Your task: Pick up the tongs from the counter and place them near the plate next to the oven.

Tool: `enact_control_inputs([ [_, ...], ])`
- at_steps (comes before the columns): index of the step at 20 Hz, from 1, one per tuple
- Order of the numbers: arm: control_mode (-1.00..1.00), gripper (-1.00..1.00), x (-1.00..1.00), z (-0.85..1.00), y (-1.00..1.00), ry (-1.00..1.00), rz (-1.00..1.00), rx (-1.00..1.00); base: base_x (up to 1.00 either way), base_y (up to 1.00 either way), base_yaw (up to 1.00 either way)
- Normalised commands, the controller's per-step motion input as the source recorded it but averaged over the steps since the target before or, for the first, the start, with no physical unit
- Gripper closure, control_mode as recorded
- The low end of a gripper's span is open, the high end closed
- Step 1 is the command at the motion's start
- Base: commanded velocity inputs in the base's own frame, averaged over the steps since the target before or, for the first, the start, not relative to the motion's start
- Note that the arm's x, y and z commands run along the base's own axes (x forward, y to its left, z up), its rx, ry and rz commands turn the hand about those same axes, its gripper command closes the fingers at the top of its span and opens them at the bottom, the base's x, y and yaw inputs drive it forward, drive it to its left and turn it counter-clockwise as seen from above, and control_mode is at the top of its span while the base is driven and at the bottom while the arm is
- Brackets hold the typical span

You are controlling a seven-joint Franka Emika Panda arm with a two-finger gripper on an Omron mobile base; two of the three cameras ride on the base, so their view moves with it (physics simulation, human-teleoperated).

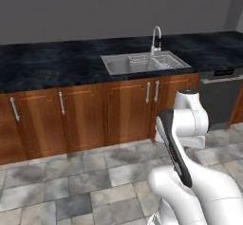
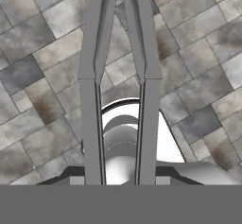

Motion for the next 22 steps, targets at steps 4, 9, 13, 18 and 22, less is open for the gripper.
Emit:
enact_control_inputs([
  [4,1.0,1.0,0.0,0.0,0.0,0.0,0.0,0.0,0.55,-0.62,-0.43],
  [9,1.0,1.0,0.0,0.0,0.0,0.0,0.0,0.0,0.75,-0.57,-0.36],
  [13,1.0,1.0,0.0,0.0,0.0,0.0,0.0,0.0,0.86,-0.64,-0.36],
  [18,1.0,1.0,0.0,0.0,0.0,0.0,0.0,0.0,0.97,-0.74,-0.32],
  [22,1.0,1.0,0.0,0.0,0.0,0.0,0.0,0.0,1.0,-0.73,-0.2],
])
